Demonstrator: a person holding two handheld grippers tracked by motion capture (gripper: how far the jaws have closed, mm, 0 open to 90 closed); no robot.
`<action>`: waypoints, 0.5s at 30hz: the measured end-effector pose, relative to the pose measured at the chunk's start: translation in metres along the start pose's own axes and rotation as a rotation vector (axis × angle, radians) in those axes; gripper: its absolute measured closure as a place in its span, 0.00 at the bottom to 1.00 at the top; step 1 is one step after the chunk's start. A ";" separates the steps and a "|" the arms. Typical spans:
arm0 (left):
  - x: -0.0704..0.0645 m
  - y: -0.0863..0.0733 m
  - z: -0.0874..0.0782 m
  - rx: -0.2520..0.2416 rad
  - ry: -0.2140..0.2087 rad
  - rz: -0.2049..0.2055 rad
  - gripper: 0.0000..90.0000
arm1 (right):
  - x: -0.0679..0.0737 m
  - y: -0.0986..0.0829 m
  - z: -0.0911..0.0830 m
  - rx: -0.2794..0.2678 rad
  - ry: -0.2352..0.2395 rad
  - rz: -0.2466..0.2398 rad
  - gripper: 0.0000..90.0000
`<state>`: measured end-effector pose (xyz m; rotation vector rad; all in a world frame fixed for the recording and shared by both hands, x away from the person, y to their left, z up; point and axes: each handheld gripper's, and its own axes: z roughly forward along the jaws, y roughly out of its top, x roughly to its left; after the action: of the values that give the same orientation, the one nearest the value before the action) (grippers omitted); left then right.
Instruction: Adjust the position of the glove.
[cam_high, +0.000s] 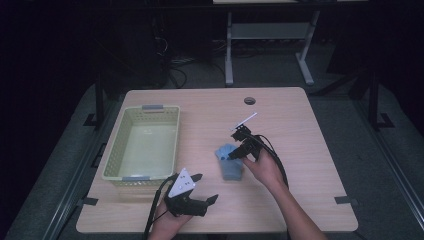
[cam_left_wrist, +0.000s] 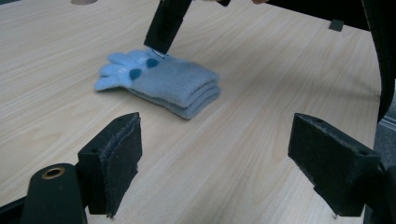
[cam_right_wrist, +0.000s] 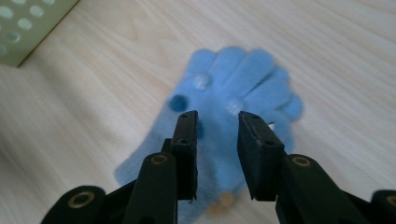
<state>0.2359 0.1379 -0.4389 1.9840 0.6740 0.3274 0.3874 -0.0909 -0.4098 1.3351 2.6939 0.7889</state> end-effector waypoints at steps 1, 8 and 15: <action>0.000 0.000 0.000 0.003 0.002 0.002 0.19 | -0.002 0.000 -0.001 -0.003 0.000 0.007 0.76; 0.001 -0.001 0.002 0.014 0.005 -0.007 0.22 | -0.020 -0.004 -0.005 -0.032 -0.008 0.057 0.75; 0.000 -0.001 0.004 0.025 0.002 -0.003 0.23 | -0.027 0.004 -0.001 -0.016 -0.014 0.062 0.73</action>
<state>0.2372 0.1356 -0.4416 2.0069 0.6850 0.3206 0.4067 -0.1097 -0.4121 1.4216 2.6417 0.8022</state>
